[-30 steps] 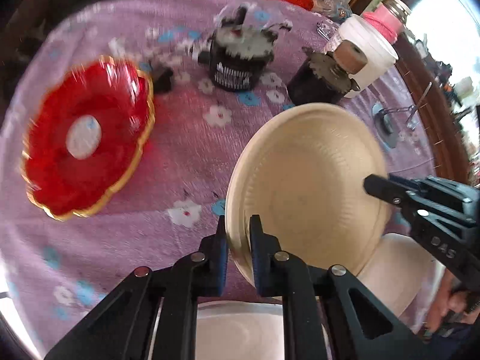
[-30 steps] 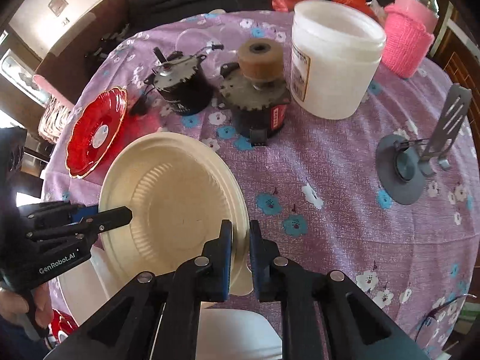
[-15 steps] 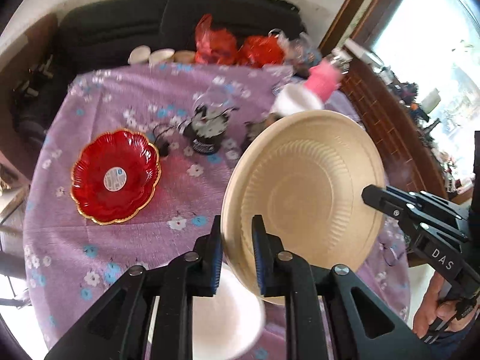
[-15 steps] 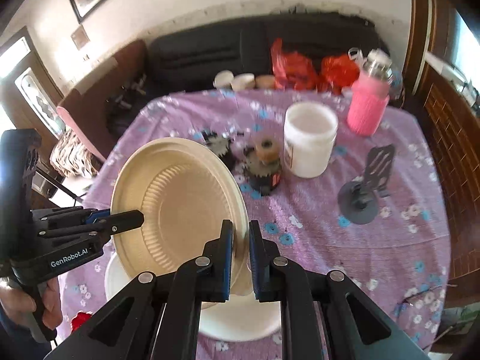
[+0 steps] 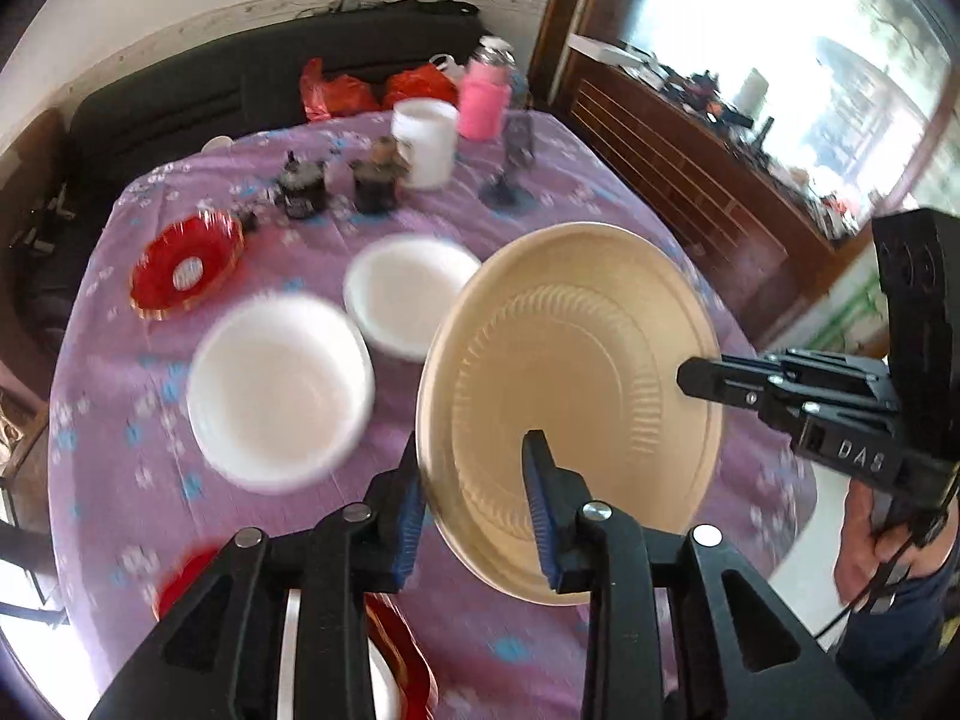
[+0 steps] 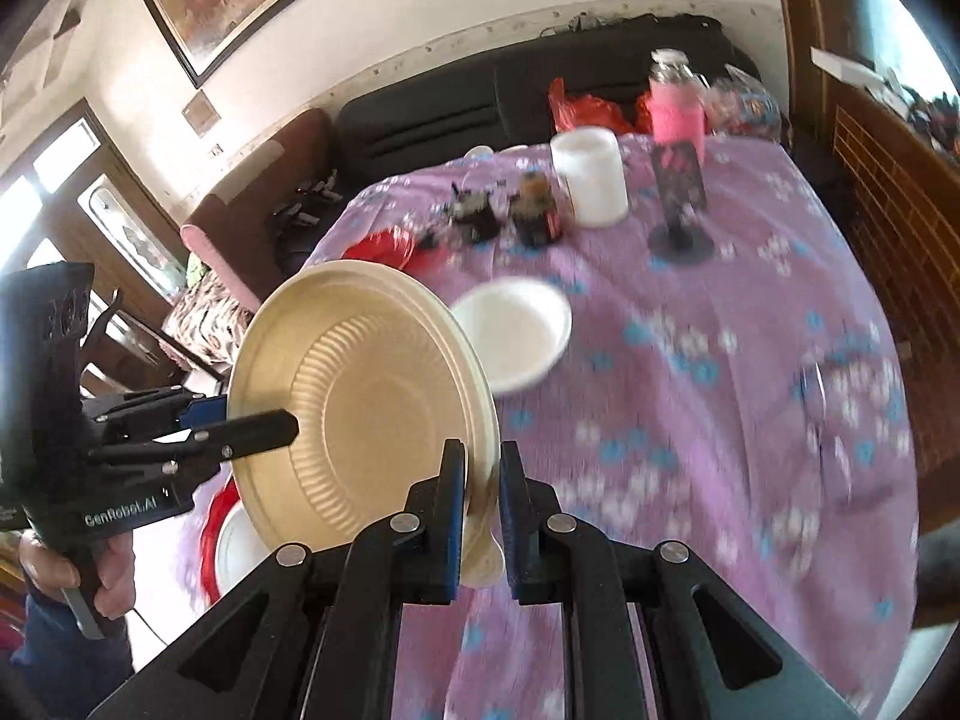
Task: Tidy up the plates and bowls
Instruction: 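Lift the tan paper bowl off the table with the left tool, then carry the tan bowl with the left tool toward the plate stack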
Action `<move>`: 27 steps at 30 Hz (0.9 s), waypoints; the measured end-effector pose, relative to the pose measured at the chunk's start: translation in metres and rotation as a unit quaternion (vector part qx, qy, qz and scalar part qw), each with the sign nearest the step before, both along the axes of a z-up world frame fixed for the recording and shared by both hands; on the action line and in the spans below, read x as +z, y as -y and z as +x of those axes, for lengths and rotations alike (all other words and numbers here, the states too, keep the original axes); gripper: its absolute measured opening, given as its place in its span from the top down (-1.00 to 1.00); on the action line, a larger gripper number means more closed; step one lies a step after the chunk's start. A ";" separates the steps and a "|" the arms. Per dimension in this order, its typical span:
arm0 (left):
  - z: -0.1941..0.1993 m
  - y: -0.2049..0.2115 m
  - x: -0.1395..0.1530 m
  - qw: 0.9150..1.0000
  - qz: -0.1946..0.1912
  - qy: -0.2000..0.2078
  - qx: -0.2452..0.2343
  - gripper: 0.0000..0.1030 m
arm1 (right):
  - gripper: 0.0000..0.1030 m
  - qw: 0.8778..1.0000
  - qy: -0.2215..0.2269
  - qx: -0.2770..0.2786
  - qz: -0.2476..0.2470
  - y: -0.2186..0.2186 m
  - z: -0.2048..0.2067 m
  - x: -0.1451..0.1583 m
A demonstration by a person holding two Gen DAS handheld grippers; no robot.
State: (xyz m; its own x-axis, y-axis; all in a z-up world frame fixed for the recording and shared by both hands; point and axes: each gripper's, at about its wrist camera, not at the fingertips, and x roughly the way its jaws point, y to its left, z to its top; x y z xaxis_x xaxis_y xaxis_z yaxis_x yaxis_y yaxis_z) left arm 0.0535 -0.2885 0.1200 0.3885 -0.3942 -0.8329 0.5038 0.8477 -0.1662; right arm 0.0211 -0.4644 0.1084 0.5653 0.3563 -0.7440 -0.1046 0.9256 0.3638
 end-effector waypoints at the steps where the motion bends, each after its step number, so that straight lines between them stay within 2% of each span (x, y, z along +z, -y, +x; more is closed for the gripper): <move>1: -0.013 -0.001 -0.005 1.000 -0.002 -0.002 -0.007 0.43 | 0.77 1.000 -0.001 0.001 0.002 0.000 -0.010 -0.005; 5: -0.058 -0.005 -0.034 1.000 0.001 -0.015 -0.014 0.31 | 0.77 1.000 -0.027 0.009 0.014 -0.005 -0.057 -0.035; 8: -0.081 -0.001 -0.069 0.999 0.019 -0.024 -0.015 0.25 | 0.77 0.998 -0.051 0.011 0.017 -0.010 -0.080 -0.067; 12: -0.081 0.003 -0.109 0.999 0.004 -0.049 0.003 0.25 | 0.73 0.998 -0.065 -0.009 0.017 -0.005 -0.092 -0.099; 15: -0.071 0.006 -0.126 0.998 -0.004 -0.056 0.016 0.25 | 0.72 0.997 -0.056 -0.033 0.028 0.003 -0.094 -0.114; 17: -0.070 0.006 -0.130 0.998 -0.014 -0.051 0.022 0.25 | 0.71 0.997 -0.049 -0.043 0.035 0.007 -0.095 -0.118; 19: -0.075 0.008 -0.130 0.999 -0.005 -0.030 0.026 0.22 | 0.50 0.997 -0.037 -0.053 0.039 0.010 -0.099 -0.119; 21: -0.079 0.008 -0.128 1.000 0.002 -0.008 0.025 0.20 | 0.38 0.996 -0.023 -0.066 0.053 0.016 -0.105 -0.122; 24: -0.087 0.009 -0.129 1.000 0.004 0.011 0.019 0.04 | 0.38 0.995 -0.011 -0.075 0.070 0.018 -0.112 -0.125; 25: -0.090 0.009 -0.129 1.000 0.009 0.019 0.020 -0.08 | 0.37 0.994 -0.010 -0.078 0.073 0.017 -0.113 -0.127; 27: -0.093 0.008 -0.130 0.999 0.017 0.038 0.027 -0.14 | 0.37 0.994 -0.009 -0.078 0.082 0.015 -0.114 -0.130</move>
State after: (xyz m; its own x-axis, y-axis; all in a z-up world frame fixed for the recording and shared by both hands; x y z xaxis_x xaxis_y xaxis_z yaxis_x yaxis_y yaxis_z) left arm -0.0399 -0.2964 -0.0101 0.4707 -0.3434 -0.8127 0.4671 0.8785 -0.1007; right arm -0.0932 -0.4798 -0.0217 0.6103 0.3825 -0.6937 0.0436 0.8581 0.5116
